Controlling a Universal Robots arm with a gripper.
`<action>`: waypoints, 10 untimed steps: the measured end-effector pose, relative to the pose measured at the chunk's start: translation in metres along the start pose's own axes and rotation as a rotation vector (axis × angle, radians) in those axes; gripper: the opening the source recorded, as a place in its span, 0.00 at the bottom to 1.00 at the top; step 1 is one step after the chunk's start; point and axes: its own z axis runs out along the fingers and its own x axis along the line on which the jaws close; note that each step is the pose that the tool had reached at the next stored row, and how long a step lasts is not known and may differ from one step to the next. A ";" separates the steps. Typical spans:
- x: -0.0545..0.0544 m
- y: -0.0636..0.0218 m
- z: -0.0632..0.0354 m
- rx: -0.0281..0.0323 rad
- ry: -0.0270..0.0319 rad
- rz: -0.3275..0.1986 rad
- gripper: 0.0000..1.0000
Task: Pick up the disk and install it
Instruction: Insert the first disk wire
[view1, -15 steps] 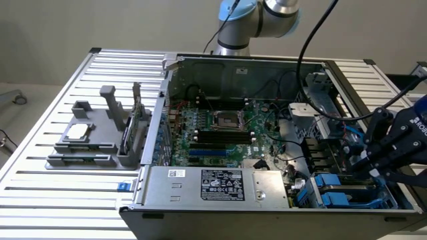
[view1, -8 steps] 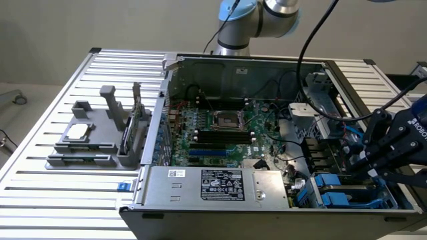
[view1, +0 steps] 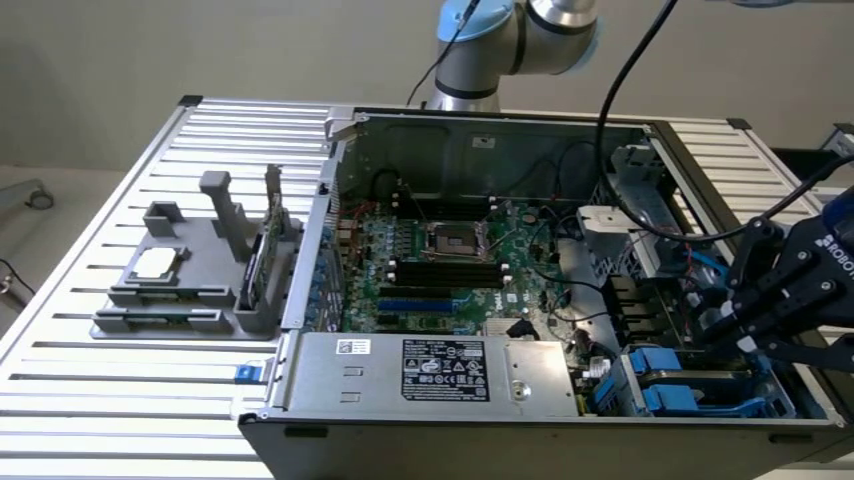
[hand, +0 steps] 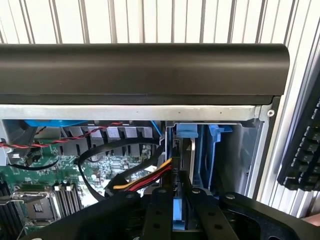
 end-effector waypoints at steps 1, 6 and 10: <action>0.000 0.0006 0.0000 -0.0001 -0.0032 0.002 0.17; 0.000 0.0015 0.0012 -0.0001 -0.0102 0.010 0.17; 0.000 0.0017 0.0019 0.0004 -0.0160 0.019 0.17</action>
